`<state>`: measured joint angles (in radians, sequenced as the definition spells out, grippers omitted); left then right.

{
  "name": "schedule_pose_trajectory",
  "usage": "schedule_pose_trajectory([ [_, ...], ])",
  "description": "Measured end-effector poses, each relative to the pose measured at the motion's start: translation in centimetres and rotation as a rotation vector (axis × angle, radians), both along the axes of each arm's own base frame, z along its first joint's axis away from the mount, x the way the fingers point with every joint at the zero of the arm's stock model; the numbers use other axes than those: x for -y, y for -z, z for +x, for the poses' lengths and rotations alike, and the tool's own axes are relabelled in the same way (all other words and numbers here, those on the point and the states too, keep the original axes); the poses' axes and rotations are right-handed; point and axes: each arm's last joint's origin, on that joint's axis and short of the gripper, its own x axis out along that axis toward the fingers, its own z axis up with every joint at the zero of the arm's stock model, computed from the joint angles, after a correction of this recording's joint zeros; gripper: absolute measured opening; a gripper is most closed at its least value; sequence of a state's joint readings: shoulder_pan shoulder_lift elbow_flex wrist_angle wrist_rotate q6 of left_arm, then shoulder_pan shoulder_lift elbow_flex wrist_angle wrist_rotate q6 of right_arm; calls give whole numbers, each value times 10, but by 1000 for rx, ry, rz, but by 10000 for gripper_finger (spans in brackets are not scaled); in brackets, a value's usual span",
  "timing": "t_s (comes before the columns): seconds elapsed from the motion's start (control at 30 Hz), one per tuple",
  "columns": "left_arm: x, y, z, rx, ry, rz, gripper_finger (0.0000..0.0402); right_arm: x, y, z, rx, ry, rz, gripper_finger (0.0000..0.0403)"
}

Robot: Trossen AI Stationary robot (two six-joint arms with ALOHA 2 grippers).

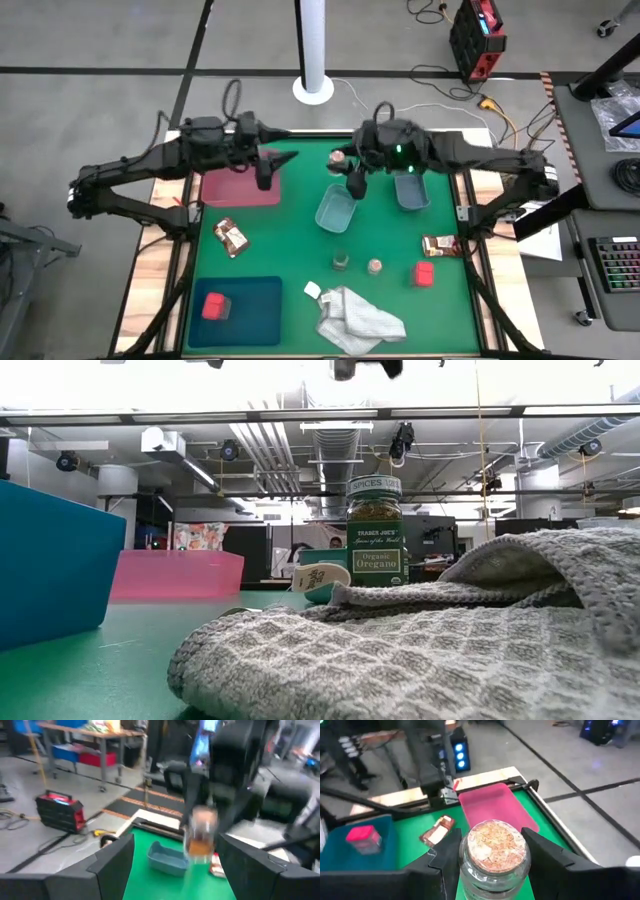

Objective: Sort spices by type
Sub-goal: Put the top brown seasoning bottle into the light blue bin

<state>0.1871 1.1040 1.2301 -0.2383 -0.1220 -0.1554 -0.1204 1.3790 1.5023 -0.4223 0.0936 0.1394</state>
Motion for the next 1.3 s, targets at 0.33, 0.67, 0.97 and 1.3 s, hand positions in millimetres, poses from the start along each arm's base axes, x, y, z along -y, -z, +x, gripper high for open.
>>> schedule_pose_trajectory([
  [0.33,6,-20,-34,106,-20,9,267,-6,140,-14,48,268,95,168],
  [0.67,5,-18,-33,82,-37,15,268,-17,225,9,-32,286,85,168],
  [0.97,5,-16,-31,69,-37,9,268,-31,260,19,-73,344,31,168],
  [1.3,4,-16,-32,61,-80,34,268,-31,271,20,-129,350,-50,168],
])
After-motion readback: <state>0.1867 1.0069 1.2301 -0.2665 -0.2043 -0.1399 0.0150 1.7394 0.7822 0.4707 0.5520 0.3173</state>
